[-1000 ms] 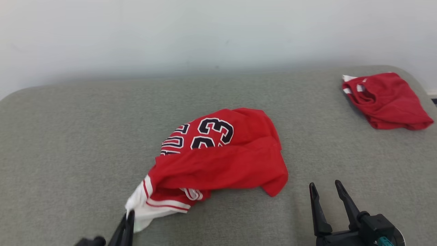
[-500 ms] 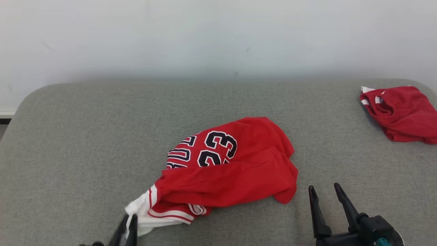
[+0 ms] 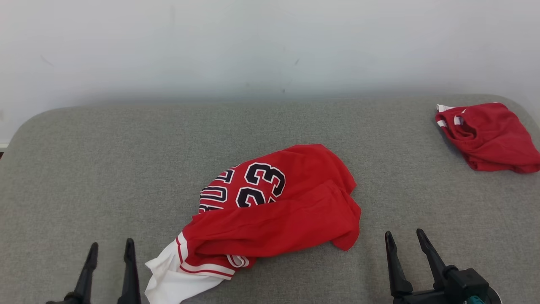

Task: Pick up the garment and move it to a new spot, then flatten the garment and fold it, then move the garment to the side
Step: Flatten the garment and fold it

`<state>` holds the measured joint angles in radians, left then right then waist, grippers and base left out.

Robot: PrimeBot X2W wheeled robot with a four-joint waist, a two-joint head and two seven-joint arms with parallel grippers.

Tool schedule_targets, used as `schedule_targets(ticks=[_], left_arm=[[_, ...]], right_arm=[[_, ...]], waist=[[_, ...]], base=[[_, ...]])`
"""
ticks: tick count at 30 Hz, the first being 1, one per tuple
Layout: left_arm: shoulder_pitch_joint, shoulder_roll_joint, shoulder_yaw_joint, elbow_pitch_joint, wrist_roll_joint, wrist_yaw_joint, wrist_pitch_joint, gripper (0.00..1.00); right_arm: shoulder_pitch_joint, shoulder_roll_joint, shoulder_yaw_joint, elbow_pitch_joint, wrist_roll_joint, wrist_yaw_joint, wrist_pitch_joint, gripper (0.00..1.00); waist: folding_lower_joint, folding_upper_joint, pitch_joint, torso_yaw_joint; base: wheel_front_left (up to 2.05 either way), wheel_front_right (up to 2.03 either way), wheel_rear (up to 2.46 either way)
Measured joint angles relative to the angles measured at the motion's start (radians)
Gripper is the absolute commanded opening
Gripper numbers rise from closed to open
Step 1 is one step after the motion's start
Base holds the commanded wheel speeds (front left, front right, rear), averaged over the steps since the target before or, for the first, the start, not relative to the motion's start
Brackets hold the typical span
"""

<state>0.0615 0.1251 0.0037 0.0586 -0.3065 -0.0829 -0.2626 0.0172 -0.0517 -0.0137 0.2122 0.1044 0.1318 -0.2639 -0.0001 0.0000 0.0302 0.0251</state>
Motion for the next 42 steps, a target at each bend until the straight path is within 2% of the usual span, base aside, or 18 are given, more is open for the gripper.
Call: schedule_targets(ticks=[6, 11, 17, 26, 33, 34, 35, 36, 37, 38, 42], left_arm=[[0.002, -0.015, 0.05, 0.004, 0.039, 0.003, 0.0, 1.0], [0.001, -0.032, 0.057, 0.02, 0.061, -0.006, 0.0, 1.0], [-0.005, -0.053, 0.038, 0.037, 0.068, -0.022, 0.0, 1.0], [-0.031, -0.064, 0.032, 0.057, 0.07, -0.032, 0.0, 1.0], [-0.047, -0.069, 0.026, 0.071, 0.07, -0.04, 0.0, 1.0], [-0.047, -0.07, 0.026, 0.071, 0.07, -0.04, 0.0, 1.0], [-0.047, -0.07, 0.026, 0.072, 0.07, -0.04, 0.0, 1.0], [-0.047, -0.07, 0.028, 0.072, 0.069, -0.04, 0.0, 1.0], [-0.047, -0.071, 0.029, 0.072, 0.069, -0.04, 0.0, 1.0], [-0.047, -0.071, 0.031, 0.072, 0.069, -0.04, 0.0, 1.0], [-0.047, -0.072, 0.046, 0.073, 0.069, -0.041, 0.0, 1.0]], right_arm=[[-0.018, -0.004, 0.016, 0.018, -0.008, 0.0, 0.0, 1.0], [-0.105, -0.044, 0.046, 0.091, -0.01, 0.0, 0.0, 1.0], [-0.251, -0.088, 0.103, 0.253, -0.017, 0.0, 0.01, 1.0], [-0.468, -0.132, 0.175, 0.521, 0.01, 0.0, 0.094, 1.0], [-0.54, -0.147, 0.193, 0.705, 0.032, 0.0, 0.119, 1.0], [-0.548, -0.15, 0.193, 0.725, 0.033, 0.0, 0.117, 0.96], [-0.556, -0.151, 0.194, 0.744, 0.034, 0.0, 0.117, 0.5], [-0.564, -0.151, 0.196, 0.758, 0.034, 0.0, 0.114, 0.42], [-0.569, -0.149, 0.2, 0.767, 0.035, 0.0, 0.099, 0.24], [-0.575, -0.149, 0.203, 0.775, 0.035, 0.0, 0.086, 0.0], [-0.594, -0.143, 0.217, 0.801, 0.035, 0.0, 0.033, 0.0]], waist=[[0.0, 0.0, -0.006, -0.007], [0.0, 0.0, -0.009, 0.007], [0.0001, 0.0, -0.007, 0.046], [0.0, 0.0, 0.017, 0.127], [0.0001, 0.0001, 0.038, 0.186], [0.0001, 0.0001, 0.041, 0.193], [0.0001, 0.0, 0.043, 0.198], [0.0001, 0.0, 0.046, 0.201], [0.0001, 0.0, 0.049, 0.204], [0.0001, 0.0, 0.052, 0.205], [0.0001, 0.0, 0.05, 0.189]], base=[[0.0, 0.0, 0.0], [0.0, 0.0, 0.0], [0.0, 0.0, 0.0], [0.0, 0.0, 0.0], [0.0, 0.0, 0.0], [0.0, 0.0, 0.0], [0.0, 0.0, 0.0], [0.0, 0.0, 0.0], [0.0, 0.0, 0.0], [0.0, 0.0, 0.0], [0.0, 0.0, 0.0]])
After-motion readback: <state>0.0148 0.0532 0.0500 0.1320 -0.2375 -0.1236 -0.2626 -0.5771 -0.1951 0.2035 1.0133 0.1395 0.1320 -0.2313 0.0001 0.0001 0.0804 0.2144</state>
